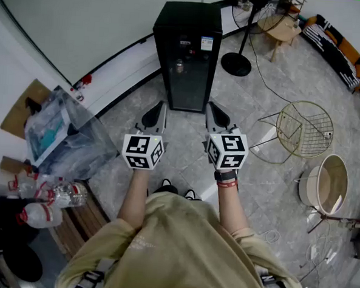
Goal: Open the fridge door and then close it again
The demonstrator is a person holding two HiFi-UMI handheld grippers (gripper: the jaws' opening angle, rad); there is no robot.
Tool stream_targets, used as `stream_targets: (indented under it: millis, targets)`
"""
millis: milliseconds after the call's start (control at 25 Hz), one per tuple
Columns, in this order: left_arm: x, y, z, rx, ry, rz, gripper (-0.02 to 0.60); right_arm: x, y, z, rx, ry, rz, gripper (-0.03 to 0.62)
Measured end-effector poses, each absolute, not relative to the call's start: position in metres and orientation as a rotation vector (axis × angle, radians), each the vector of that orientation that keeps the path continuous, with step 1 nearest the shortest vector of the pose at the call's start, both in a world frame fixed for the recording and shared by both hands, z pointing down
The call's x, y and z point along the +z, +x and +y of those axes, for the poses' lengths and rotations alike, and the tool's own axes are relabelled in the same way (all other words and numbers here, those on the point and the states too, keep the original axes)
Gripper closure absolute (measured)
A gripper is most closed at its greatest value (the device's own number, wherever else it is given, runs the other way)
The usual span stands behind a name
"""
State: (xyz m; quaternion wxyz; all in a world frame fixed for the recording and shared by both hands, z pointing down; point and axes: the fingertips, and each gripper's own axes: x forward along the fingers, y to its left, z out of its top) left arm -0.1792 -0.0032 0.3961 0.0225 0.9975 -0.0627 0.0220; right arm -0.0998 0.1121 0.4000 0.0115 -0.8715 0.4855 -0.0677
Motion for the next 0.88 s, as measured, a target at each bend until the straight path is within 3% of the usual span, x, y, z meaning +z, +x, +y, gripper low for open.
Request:
stream_targets:
  millis: [360,880]
  targets:
    - [0.419,-0.151,-0.037,0.091,3.056,-0.21,0.563,0.422,-0.076,0.074,-0.282,-2.707,1.497,0.571]
    - [0.415,-0.037,-0.195,0.059,3.055,-0.139,0.563,0.411,0.029,-0.088,-0.268,-2.782,1.473,0.571]
